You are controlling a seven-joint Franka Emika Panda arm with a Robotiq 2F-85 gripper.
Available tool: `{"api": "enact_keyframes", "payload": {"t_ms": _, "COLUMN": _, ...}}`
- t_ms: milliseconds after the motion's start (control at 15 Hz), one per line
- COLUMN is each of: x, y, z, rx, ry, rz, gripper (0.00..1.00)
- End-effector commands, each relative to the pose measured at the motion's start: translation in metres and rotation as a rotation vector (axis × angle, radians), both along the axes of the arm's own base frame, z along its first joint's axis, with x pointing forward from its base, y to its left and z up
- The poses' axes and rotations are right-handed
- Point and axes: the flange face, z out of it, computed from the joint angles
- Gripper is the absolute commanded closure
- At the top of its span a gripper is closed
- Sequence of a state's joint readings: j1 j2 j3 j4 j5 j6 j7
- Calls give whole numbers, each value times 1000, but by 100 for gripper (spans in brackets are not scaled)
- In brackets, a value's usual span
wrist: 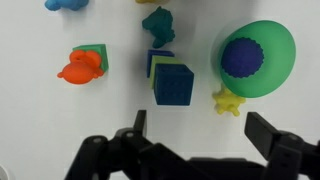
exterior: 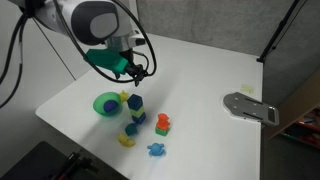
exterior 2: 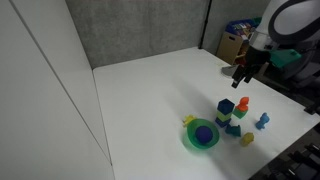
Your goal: Remove the blue block from the stack and place it on the table, pick up the yellow microbe shaped toy and put it in the green bowl
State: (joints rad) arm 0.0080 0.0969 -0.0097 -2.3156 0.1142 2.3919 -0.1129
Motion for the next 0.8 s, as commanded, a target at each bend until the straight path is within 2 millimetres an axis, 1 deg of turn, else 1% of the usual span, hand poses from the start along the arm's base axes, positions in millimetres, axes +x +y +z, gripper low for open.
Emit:
{"api": "enact_keyframes", "payload": {"t_ms": 0, "x": 6, "y": 11, "z": -36, "rx": -16, "ry": -17, "rz": -24, "gripper": 0}}
{"api": "enact_keyframes", "payload": {"t_ms": 200, "x": 8, "y": 19, "z": -70, "rx": -46, "ry": -11, "rz": -25, "gripper": 0}}
{"api": "enact_keyframes", "payload": {"t_ms": 400, "x": 9, "y": 24, "z": -99, "rx": -94, "ry": 0, "rz": -19, "gripper": 0}}
{"api": "enact_keyframes", "payload": {"t_ms": 533, "x": 9, "y": 26, "z": -114, "rx": -125, "ry": 6, "rz": -16, "gripper": 0}}
{"api": "enact_keyframes", "payload": {"t_ms": 733, "x": 10, "y": 26, "z": -132, "rx": -163, "ry": 12, "rz": -16, "gripper": 0}}
